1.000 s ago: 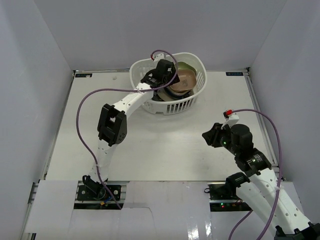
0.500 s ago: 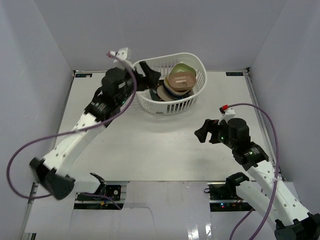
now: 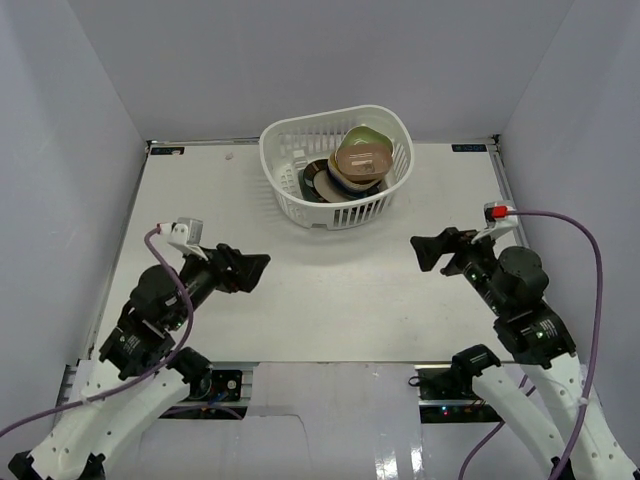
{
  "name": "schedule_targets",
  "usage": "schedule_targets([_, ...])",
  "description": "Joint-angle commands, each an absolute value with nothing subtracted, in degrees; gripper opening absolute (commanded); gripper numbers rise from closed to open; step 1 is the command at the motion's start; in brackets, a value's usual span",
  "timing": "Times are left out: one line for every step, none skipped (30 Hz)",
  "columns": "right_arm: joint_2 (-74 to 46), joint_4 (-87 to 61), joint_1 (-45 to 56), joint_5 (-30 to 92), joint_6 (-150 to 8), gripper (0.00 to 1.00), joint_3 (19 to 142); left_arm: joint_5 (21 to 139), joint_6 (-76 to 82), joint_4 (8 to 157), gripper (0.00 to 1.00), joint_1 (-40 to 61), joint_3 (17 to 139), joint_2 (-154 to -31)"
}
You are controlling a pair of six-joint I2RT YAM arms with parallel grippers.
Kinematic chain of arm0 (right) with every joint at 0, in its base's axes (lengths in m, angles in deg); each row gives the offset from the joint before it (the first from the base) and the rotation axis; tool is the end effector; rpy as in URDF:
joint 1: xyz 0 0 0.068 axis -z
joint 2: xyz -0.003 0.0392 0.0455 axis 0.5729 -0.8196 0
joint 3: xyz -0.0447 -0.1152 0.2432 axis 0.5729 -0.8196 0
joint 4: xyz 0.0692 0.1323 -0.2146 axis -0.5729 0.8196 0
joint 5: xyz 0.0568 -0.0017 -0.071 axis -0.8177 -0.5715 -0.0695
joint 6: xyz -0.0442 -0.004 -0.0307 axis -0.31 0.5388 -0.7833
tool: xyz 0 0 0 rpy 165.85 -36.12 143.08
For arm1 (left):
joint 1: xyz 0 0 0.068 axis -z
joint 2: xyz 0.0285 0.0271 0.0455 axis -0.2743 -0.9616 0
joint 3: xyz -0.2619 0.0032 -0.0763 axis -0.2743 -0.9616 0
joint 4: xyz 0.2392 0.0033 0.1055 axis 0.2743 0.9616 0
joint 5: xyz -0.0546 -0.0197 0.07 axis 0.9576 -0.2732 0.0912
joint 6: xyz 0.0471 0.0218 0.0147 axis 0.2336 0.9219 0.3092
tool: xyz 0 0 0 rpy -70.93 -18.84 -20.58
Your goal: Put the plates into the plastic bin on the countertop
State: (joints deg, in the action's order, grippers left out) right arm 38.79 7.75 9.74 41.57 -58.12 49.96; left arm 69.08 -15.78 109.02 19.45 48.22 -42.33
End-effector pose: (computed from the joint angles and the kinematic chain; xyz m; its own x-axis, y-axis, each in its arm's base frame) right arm 0.1042 0.0467 0.3570 -0.2008 0.2788 -0.9391 -0.3244 0.8857 0.3323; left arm 0.0886 -0.0607 0.3407 -0.3670 -0.3543 -0.8601 0.4094 0.7688 -0.4913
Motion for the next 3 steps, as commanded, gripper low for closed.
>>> schedule_targets([39.8,5.5,9.5,42.0,-56.4,0.9,47.8,71.3,-16.1,110.9,0.98,19.6,47.2,-41.9])
schedule_targets([39.8,5.7,9.5,42.0,-56.4,0.9,48.0,70.9,-16.0,111.6,0.98,19.6,48.0,-43.4])
schedule_targets([39.8,6.1,9.4,42.1,-56.4,0.9,48.4,70.8,-15.9,112.0,0.98,19.6,48.8,-44.0])
